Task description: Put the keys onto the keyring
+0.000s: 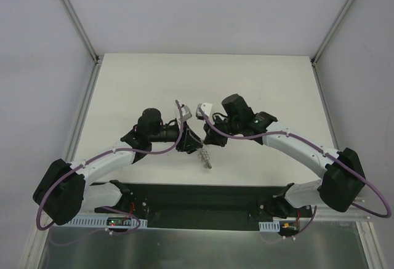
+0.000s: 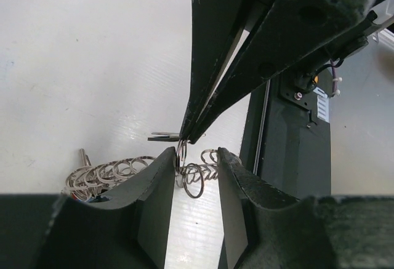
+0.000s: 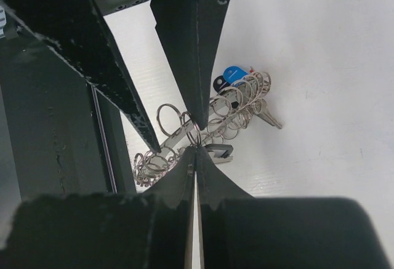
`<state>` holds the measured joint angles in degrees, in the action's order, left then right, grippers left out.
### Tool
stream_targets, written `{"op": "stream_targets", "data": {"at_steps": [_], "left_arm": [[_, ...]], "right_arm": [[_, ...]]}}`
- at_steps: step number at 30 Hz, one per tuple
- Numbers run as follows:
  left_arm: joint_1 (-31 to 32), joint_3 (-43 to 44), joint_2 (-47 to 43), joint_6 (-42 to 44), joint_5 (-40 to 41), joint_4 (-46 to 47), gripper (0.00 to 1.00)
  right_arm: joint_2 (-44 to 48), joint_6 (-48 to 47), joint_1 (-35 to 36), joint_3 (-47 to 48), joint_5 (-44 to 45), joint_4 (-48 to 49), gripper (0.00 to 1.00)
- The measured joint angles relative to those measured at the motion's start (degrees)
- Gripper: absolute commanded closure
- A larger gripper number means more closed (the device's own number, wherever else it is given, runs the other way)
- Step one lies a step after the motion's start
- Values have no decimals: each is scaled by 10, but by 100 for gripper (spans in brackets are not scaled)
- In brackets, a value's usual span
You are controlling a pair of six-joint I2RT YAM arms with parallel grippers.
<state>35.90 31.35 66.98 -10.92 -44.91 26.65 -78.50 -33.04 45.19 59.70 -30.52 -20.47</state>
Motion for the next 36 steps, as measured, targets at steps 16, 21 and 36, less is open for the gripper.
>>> {"op": "stream_targets", "data": {"at_steps": [16, 21, 36], "left_arm": [[0, 9, 2, 10, 4, -23, 100], [0, 9, 2, 16, 4, -26, 100], [0, -73, -71, -64, 89, 89, 100]], "right_arm": [[7, -1, 9, 0, 3, -4, 99], [7, -1, 9, 0, 3, -7, 99], [40, 19, 14, -23, 9, 40, 99]]}}
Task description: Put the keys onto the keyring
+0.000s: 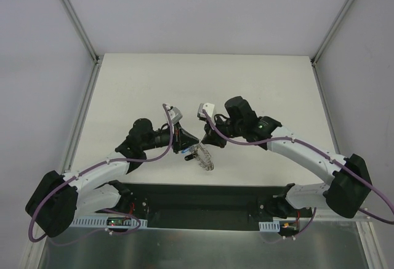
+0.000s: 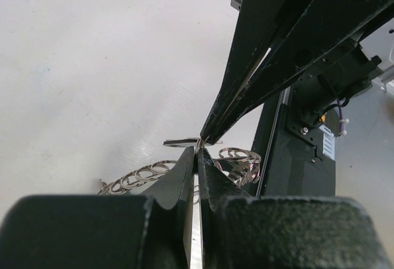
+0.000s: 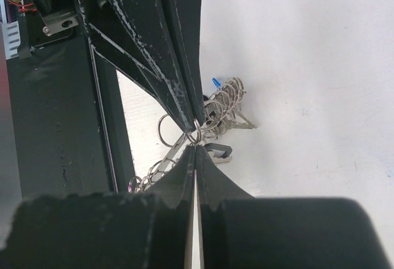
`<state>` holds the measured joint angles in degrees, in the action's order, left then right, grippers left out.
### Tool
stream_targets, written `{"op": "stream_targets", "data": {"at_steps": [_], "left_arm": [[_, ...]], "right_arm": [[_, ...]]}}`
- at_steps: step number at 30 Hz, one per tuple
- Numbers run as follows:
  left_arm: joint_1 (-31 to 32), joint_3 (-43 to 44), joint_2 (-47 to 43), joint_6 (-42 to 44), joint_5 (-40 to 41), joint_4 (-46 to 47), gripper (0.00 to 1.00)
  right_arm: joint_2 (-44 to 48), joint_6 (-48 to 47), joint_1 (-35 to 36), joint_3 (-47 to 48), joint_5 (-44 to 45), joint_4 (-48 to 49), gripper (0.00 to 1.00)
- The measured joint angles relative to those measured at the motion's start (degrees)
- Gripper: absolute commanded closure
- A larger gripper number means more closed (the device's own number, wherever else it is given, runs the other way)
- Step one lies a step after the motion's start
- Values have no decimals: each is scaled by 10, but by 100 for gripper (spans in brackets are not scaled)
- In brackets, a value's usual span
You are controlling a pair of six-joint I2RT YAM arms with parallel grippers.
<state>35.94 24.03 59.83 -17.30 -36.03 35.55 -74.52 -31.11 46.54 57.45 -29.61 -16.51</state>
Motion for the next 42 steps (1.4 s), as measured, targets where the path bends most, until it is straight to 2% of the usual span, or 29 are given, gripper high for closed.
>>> {"op": "stream_targets", "data": {"at_steps": [15, 28, 29, 30, 33, 38, 42], "left_arm": [[1, -66, -7, -109, 78, 126, 100], [16, -82, 23, -156, 163, 203, 100], [16, -83, 24, -158, 166, 204, 94], [16, -85, 24, -160, 167, 206, 81], [15, -88, 20, -151, 171, 205, 66], [7, -83, -21, -104, 162, 160, 58], [-14, -50, -23, -56, 97, 105, 53]], "right_arm": [[13, 57, 2, -45, 11, 83, 99], [13, 77, 19, -47, 86, 113, 99], [12, 75, 20, -45, 89, 111, 99], [10, 68, 20, -40, 90, 104, 99], [1, 43, 21, -12, 91, 59, 99], [-14, -4, 20, 31, 85, -33, 99], [-22, -39, 20, 61, 76, -86, 99]]}}
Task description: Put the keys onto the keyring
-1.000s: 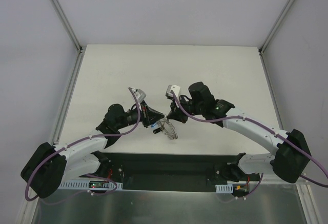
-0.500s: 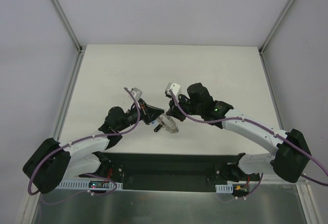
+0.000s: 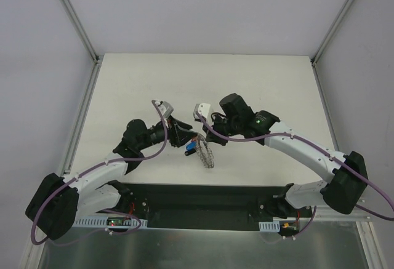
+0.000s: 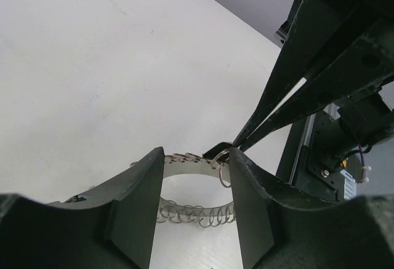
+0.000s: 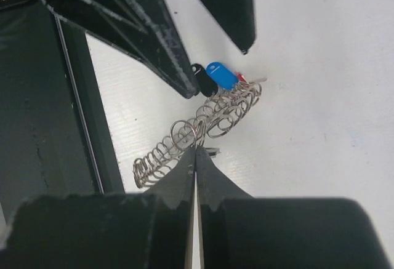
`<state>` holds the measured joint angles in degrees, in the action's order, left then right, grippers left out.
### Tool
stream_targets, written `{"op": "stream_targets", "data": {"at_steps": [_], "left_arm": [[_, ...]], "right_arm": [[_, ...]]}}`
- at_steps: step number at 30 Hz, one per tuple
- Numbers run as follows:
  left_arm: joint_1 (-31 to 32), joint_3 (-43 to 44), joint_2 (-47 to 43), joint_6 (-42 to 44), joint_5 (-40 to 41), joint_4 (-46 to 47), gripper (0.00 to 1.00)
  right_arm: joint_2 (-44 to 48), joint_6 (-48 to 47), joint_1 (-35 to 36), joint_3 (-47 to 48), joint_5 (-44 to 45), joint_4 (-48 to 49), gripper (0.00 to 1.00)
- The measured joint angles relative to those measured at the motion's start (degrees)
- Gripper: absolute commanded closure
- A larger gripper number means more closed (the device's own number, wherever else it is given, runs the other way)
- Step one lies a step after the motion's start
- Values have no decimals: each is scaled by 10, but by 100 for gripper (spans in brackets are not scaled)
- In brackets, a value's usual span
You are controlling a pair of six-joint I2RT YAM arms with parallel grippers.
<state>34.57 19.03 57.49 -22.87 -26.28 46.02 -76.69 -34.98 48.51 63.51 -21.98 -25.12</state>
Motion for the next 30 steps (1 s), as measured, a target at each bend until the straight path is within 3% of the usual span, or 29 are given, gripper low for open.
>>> {"op": "stream_targets", "data": {"at_steps": [7, 13, 22, 30], "left_arm": [[-24, 104, 83, 76, -181, -65, 51], [-24, 134, 135, 132, -302, -83, 49], [-24, 159, 171, 198, -375, -99, 53], [-24, 170, 200, 219, -382, -105, 65]], "right_arm": [[-3, -42, 0, 25, -11, -59, 99], [-3, -56, 0, 26, -19, -70, 99], [-2, -62, 0, 26, -28, -73, 99], [-2, -63, 1, 26, -30, -74, 99]]}}
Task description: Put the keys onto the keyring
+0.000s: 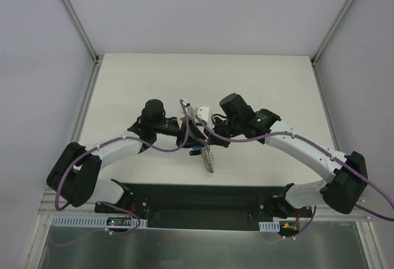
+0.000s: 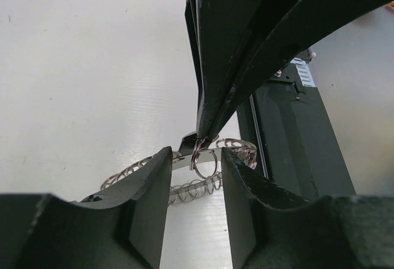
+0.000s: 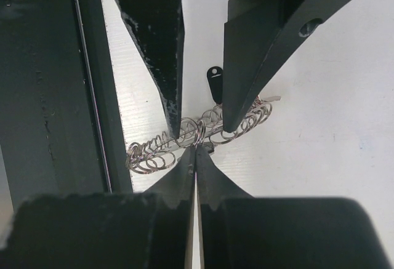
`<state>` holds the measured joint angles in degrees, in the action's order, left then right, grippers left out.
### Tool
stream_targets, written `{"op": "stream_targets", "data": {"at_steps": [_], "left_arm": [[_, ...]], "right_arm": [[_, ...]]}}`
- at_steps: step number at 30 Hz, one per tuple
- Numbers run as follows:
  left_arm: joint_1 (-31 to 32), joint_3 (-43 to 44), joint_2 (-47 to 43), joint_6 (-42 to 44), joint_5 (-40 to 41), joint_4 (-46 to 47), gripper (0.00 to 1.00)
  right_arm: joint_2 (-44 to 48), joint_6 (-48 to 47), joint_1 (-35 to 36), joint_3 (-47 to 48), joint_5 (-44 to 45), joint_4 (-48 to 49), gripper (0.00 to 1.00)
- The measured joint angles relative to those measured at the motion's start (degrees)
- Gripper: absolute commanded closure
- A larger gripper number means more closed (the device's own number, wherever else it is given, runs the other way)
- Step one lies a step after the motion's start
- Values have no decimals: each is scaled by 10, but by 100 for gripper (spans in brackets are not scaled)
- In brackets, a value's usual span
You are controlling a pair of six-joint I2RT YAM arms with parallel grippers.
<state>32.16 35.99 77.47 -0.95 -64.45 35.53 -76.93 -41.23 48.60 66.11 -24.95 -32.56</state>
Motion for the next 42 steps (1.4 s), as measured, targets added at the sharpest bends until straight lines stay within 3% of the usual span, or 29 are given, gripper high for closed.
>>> {"op": "stream_targets", "data": {"at_steps": [11, 16, 19, 20, 21, 32, 42], "left_arm": [[1, 6, 20, 4, 0, -5, 67], [2, 12, 27, 5, 0, -11, 74], [3, 15, 30, 5, 0, -13, 87], [5, 16, 31, 5, 0, -15, 99], [5, 16, 32, 5, 0, -16, 100], [12, 14, 34, -25, 28, 1, 100], [13, -76, -2, -184, 129, 185, 100]], "right_arm": [[0, 0, 0, 1, 0, -3, 99], [0, 0, 0, 1, 0, -3, 99], [0, 0, 0, 1, 0, -3, 99], [0, 0, 0, 1, 0, -3, 99], [0, 0, 0, 2, 0, -3, 99], [3, -1, -7, 2, 16, -6, 99], [36, 23, -12, -42, 23, 34, 99]]}}
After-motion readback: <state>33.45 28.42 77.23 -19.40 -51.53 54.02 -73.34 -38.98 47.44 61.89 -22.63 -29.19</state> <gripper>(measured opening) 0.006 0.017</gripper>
